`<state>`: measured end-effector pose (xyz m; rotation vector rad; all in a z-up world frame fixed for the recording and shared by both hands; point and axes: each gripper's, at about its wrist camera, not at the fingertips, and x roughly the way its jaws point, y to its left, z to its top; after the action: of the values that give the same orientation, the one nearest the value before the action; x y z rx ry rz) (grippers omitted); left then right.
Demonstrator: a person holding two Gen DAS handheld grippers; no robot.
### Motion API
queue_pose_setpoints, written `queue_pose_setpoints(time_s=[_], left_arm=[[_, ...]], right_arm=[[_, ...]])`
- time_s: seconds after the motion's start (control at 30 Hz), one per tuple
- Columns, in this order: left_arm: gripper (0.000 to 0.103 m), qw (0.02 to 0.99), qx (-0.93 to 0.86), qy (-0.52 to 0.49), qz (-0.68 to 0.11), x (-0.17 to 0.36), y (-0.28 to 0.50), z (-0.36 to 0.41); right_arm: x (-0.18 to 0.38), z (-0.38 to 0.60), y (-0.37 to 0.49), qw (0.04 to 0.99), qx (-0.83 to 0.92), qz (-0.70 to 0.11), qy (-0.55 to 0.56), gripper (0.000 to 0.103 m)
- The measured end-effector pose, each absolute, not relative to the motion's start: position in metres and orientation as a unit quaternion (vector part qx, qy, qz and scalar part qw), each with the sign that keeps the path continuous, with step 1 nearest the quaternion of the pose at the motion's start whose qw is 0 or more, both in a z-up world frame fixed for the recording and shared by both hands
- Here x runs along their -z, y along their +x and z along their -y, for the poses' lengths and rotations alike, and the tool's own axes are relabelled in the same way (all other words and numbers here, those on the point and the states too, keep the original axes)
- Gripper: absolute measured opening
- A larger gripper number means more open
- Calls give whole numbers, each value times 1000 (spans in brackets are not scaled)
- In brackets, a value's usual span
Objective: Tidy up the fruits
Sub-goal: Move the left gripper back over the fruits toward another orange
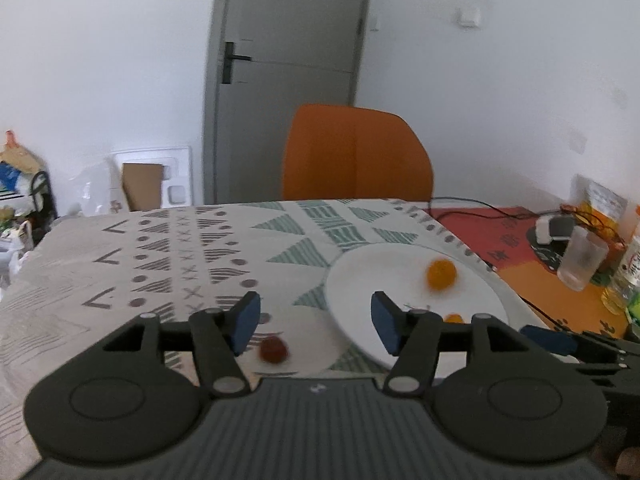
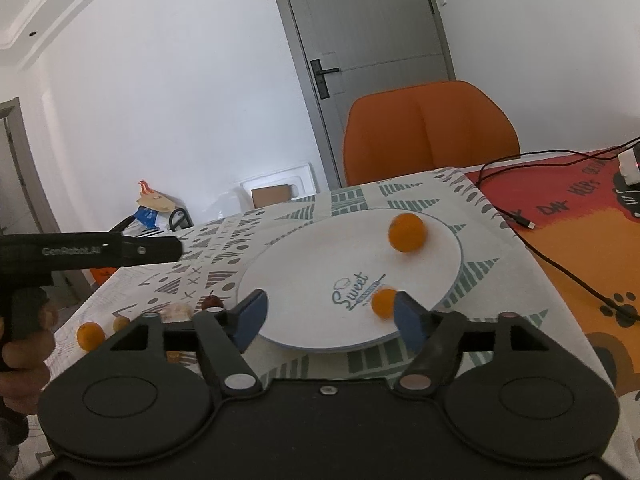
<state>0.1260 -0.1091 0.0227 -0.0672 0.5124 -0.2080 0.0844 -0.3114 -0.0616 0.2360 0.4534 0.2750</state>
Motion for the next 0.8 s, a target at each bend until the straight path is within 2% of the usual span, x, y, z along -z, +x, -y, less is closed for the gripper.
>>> queue_pose_setpoints(time_s=[0.07, 0.13, 0.23, 0.5, 0.6, 0.8], left_arm=[[64, 962, 91, -37, -253, -23, 122, 101], [79, 964, 78, -41, -249, -24, 117, 92], [85, 969, 62, -45, -235, -26, 106, 79], [88, 971, 39, -55, -229, -29, 88, 51], [94, 973, 29, -62, -222, -28, 81, 41], [95, 973, 10, -70, -222, -26, 73, 22]], right_arm=[[61, 307, 84, 958, -141, -224, 114, 75], [59, 303, 83, 957, -145, -225, 113, 78], [57, 295, 81, 958, -152, -220, 106, 85], [52, 271, 78, 956, -168, -221, 95, 98], [51, 264, 76, 955, -173, -223, 90, 102], [50, 252, 75, 952, -183, -230, 88, 103]])
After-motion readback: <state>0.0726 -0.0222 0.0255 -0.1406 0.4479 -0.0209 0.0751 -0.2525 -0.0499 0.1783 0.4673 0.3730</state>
